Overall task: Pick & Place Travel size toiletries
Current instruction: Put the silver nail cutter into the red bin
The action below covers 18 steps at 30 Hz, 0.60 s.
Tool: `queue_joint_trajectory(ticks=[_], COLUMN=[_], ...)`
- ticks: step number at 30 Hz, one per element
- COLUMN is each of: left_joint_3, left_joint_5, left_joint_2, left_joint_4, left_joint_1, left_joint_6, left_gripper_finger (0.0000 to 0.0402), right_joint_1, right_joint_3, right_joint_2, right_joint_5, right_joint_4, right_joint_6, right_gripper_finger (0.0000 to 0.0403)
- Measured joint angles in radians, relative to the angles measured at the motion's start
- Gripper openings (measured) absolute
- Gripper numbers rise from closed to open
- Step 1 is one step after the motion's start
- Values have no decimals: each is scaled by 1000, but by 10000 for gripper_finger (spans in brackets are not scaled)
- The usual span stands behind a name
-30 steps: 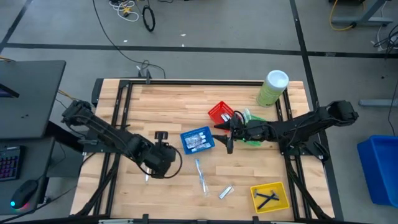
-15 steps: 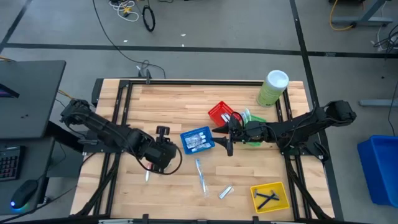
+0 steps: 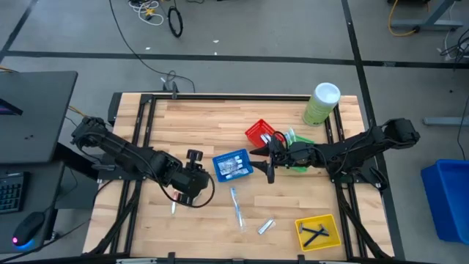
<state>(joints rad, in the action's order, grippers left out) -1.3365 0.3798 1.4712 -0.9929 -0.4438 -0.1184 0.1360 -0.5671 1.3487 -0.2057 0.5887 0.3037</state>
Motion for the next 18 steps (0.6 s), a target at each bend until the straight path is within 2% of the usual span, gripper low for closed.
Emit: queue_joint_trajectory(ticks=[3,6,10,14,18], left_joint_3=[17,103,255,376,426], left_joint_5=[1,-10,-42,-20,-38], left_joint_2=[-1,-27,-80,-113,-112], left_joint_4=[43,139,318,444,461], left_joint_1=[0,5,11,10,10], left_joint_6=[9,28,-39,-185,-398], left_gripper_finger=[135,135,135,135,134], right_joint_1=[0,0,18,62,103], right_joint_3=[0,0,0,0,0], right_joint_2=[0,0,0,0,0], right_joint_5=[21,137,287,274,267], right_joint_4=[0,5,16,19,28], right_joint_6=[-53,-115,-106,-121,-138], right_gripper_finger=[235,236,230,224,219])
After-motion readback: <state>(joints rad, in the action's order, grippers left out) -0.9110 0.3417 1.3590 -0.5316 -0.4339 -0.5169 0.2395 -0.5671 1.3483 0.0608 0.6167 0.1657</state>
